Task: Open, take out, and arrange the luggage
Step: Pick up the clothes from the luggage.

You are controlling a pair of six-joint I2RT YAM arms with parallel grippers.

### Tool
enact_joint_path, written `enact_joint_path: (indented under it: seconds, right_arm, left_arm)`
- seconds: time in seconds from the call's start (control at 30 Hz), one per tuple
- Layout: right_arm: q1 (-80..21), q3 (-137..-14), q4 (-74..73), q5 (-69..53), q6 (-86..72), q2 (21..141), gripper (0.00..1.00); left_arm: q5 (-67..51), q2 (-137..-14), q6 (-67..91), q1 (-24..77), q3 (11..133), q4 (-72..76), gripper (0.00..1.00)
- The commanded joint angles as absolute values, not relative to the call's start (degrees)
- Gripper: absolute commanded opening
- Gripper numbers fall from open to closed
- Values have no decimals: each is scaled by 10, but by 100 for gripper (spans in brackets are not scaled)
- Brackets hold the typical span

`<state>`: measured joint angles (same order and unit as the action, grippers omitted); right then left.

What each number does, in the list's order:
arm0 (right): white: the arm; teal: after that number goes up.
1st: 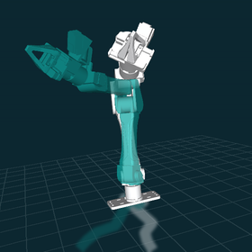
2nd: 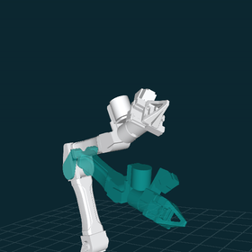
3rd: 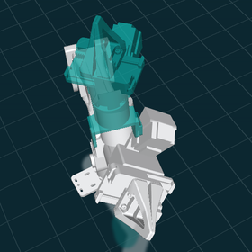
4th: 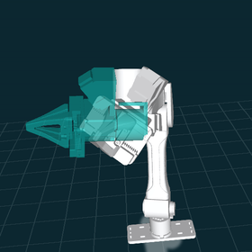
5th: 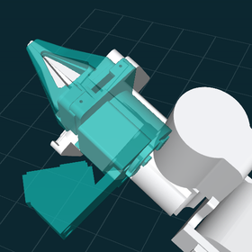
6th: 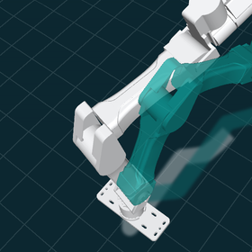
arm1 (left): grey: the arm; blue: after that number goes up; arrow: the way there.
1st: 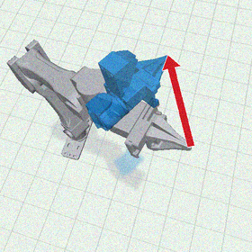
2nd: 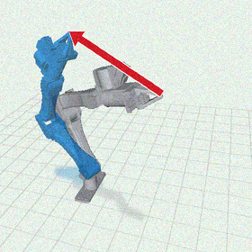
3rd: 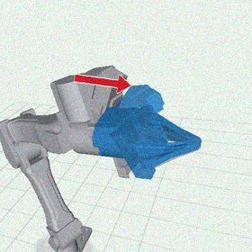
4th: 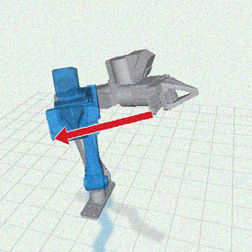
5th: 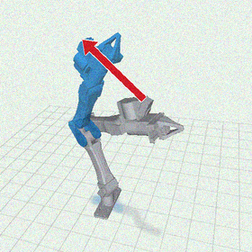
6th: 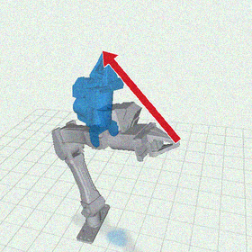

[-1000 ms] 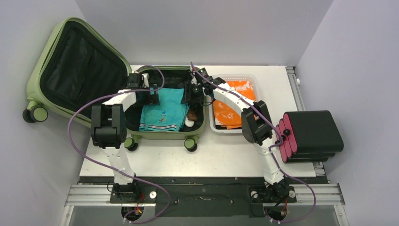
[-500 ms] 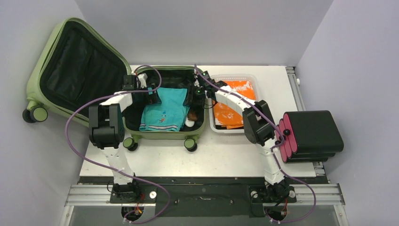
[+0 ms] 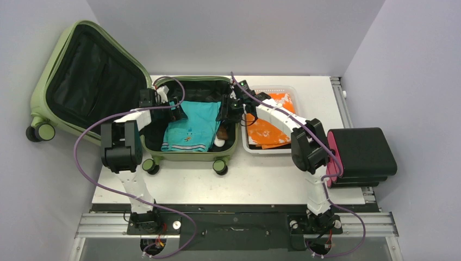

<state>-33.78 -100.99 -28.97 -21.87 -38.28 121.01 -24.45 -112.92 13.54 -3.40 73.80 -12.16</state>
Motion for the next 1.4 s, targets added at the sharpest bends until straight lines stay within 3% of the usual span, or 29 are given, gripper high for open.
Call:
enact_joint_path:
  seconds: [0.0, 0.83, 0.9, 1.03, 1.1, 1.13, 1.33, 1.37]
  right_arm:
    - [-343, -1004, -304, -196, -379, 1234, 44]
    - [-342, -1074, -290, -224, -396, 1308, 44]
    - [-340, -1073, -290, -224, -397, 1309, 44]
    - [-333, -1074, -287, -224, -398, 1307, 44]
    - [-330, -1075, -287, -225, -399, 1304, 44]
    - [-328, -1076, -286, -225, -400, 1303, 44]
    - [-318, -1076, -289, -226, -397, 1295, 44]
    - [-317, -1076, -290, -226, -395, 1293, 44]
  left_arm:
    - [-247, -1103, 176, -69, 712, -104, 96]
    - [-366, -1032, 238, -123, 650, 44, 98]
    - [-373, -1030, 242, -127, 648, 53, 90]
    - [-394, -1035, 244, -128, 650, 61, 61]
    - [-398, -1039, 242, -129, 653, 56, 45]
    - [-398, -1042, 241, -128, 654, 54, 32]
    - [-401, -1049, 243, -128, 667, 44, 1]
    - [-402, -1049, 244, -128, 671, 41, 0]
